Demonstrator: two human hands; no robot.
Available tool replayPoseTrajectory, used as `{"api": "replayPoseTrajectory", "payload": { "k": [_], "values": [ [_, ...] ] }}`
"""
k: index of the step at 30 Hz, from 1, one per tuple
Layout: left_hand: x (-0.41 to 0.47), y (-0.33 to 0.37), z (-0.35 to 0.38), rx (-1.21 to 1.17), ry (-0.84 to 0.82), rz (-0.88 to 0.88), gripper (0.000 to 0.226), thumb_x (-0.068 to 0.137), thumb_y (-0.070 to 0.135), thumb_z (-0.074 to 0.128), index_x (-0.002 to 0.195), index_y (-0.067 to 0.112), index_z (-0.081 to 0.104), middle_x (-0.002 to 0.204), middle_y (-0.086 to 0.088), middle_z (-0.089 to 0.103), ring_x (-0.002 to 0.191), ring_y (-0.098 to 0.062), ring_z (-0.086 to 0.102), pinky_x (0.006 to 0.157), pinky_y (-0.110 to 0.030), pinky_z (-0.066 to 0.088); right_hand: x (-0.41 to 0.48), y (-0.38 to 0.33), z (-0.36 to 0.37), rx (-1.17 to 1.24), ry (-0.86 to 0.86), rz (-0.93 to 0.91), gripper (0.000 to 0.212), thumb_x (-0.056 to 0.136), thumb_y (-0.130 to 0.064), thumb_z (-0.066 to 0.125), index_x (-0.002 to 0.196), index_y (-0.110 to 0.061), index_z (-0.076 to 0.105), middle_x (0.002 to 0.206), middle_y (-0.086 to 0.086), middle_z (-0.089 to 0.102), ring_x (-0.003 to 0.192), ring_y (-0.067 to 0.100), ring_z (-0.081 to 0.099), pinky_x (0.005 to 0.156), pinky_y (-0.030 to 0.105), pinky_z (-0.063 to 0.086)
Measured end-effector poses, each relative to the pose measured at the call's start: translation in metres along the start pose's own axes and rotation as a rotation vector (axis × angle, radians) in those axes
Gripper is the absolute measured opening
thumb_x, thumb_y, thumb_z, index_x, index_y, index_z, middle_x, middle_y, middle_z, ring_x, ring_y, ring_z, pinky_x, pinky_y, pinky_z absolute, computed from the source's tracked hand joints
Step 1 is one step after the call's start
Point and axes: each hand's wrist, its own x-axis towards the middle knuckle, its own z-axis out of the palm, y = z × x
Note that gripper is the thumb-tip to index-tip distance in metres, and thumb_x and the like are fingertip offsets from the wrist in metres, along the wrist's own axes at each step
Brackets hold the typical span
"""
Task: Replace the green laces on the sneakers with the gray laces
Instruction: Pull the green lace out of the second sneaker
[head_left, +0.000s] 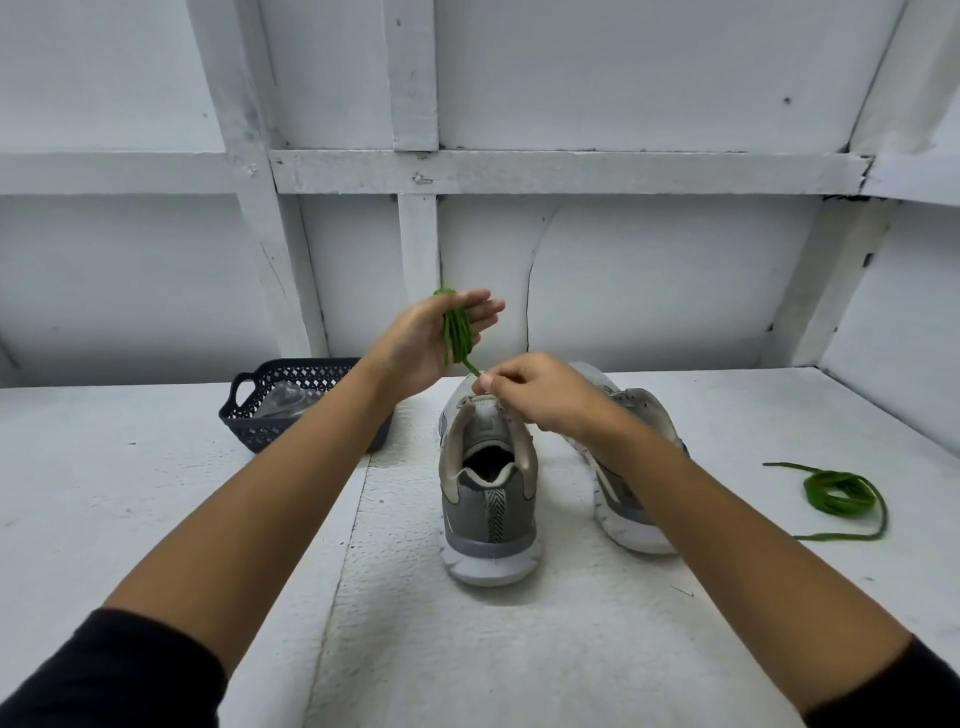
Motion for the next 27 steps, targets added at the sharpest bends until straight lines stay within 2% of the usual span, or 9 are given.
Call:
{"api": "replayPoseTrajectory", "payload": {
  "k": [3, 7, 9, 12, 16, 19, 21, 24, 27],
  "values": [
    [-0.007, -0.006, 0.010, 0.090, -0.095, -0.078, 0.043, 0.102, 0.030, 0.024, 0.102, 0.008, 0.061, 0.088, -0.003, 0.070, 0.081, -0.012, 0.066, 0.081, -0.028, 0.047, -0.003, -0.017, -0.019, -0.058, 0.043, -0.065, 0.029, 0.097, -0.022, 0.049, 0.092, 0.000, 0.068, 0.067, -0.002, 0.052, 0.050, 0.009, 0.040, 0.050, 0.022, 0.032],
    [-0.017, -0.004, 0.019, 0.056, -0.312, -0.182, 0.062, 0.099, 0.047, 0.014, 0.094, 0.006, 0.060, 0.075, -0.006, 0.067, 0.071, -0.017, 0.064, 0.077, -0.030, 0.048, 0.002, -0.031, -0.048, -0.028, 0.151, -0.122, 0.024, 0.094, -0.026, 0.055, 0.084, -0.009, 0.068, 0.058, -0.004, 0.054, 0.046, 0.002, 0.047, 0.048, 0.015, 0.039],
    [-0.021, -0.002, 0.025, 0.085, -0.384, -0.197, 0.058, 0.096, 0.051, 0.022, 0.092, 0.005, 0.057, 0.067, -0.003, 0.061, 0.064, -0.016, 0.060, 0.069, -0.026, 0.051, 0.009, -0.028, -0.057, 0.029, 0.189, -0.147, 0.020, 0.091, -0.028, 0.060, 0.081, -0.012, 0.067, 0.058, -0.005, 0.052, 0.051, 0.006, 0.047, 0.051, 0.019, 0.040],
    [-0.026, 0.000, 0.035, 0.071, -0.366, -0.154, 0.032, 0.090, 0.034, 0.041, 0.082, 0.006, 0.057, 0.055, 0.001, 0.049, 0.050, -0.012, 0.049, 0.055, -0.021, 0.046, 0.019, -0.012, -0.057, 0.221, 0.174, -0.147, 0.016, 0.087, -0.027, 0.065, 0.075, -0.017, 0.064, 0.055, -0.012, 0.054, 0.056, 0.005, 0.051, 0.061, 0.024, 0.045],
    [-0.026, -0.002, 0.038, -0.075, -0.391, -0.133, 0.032, 0.090, 0.023, 0.041, 0.069, 0.014, 0.063, 0.048, 0.006, 0.041, 0.042, -0.008, 0.041, 0.051, -0.021, 0.041, 0.018, 0.007, -0.033, 0.544, 0.102, -0.154, 0.014, 0.089, -0.029, 0.059, 0.080, -0.018, 0.062, 0.058, -0.009, 0.060, 0.064, 0.009, 0.061, 0.089, 0.053, 0.048],
    [-0.026, -0.008, 0.035, -0.158, -0.458, -0.127, 0.021, 0.087, 0.027, 0.060, 0.071, 0.013, 0.063, 0.047, 0.008, 0.042, 0.041, -0.006, 0.040, 0.051, -0.021, 0.040, 0.011, 0.012, -0.015, 0.676, 0.065, -0.163, 0.023, 0.087, -0.039, 0.051, 0.084, -0.018, 0.061, 0.061, -0.012, 0.060, 0.068, 0.005, 0.063, 0.089, 0.055, 0.045],
    [-0.027, -0.011, 0.034, -0.207, -0.481, -0.134, 0.020, 0.079, 0.030, 0.069, 0.071, 0.012, 0.063, 0.047, 0.009, 0.042, 0.040, -0.005, 0.040, 0.051, -0.022, 0.041, 0.008, 0.016, -0.009, 0.626, 0.076, -0.157, 0.024, 0.089, -0.043, 0.049, 0.079, -0.031, 0.066, 0.075, -0.011, 0.065, 0.087, 0.013, 0.065, 0.096, 0.058, 0.043],
    [-0.027, -0.012, 0.033, -0.251, -0.499, -0.153, 0.021, 0.077, 0.029, 0.071, 0.070, 0.011, 0.062, 0.045, 0.008, 0.042, 0.038, -0.005, 0.040, 0.050, -0.022, 0.041, 0.004, 0.021, -0.007, 0.622, 0.071, -0.107, 0.034, 0.097, -0.043, 0.041, 0.079, -0.035, 0.068, 0.103, 0.002, 0.067, 0.113, 0.024, 0.060, 0.102, 0.058, 0.039],
    [-0.028, -0.010, 0.033, -0.258, -0.508, -0.171, 0.021, 0.077, 0.028, 0.071, 0.071, 0.010, 0.063, 0.045, 0.008, 0.043, 0.039, -0.006, 0.041, 0.050, -0.022, 0.042, 0.001, 0.021, -0.007, 0.725, -0.002, -0.090, 0.035, 0.088, -0.054, 0.046, 0.074, -0.031, 0.069, 0.099, 0.004, 0.067, 0.112, 0.027, 0.059, 0.102, 0.055, 0.039]
  ]
}}
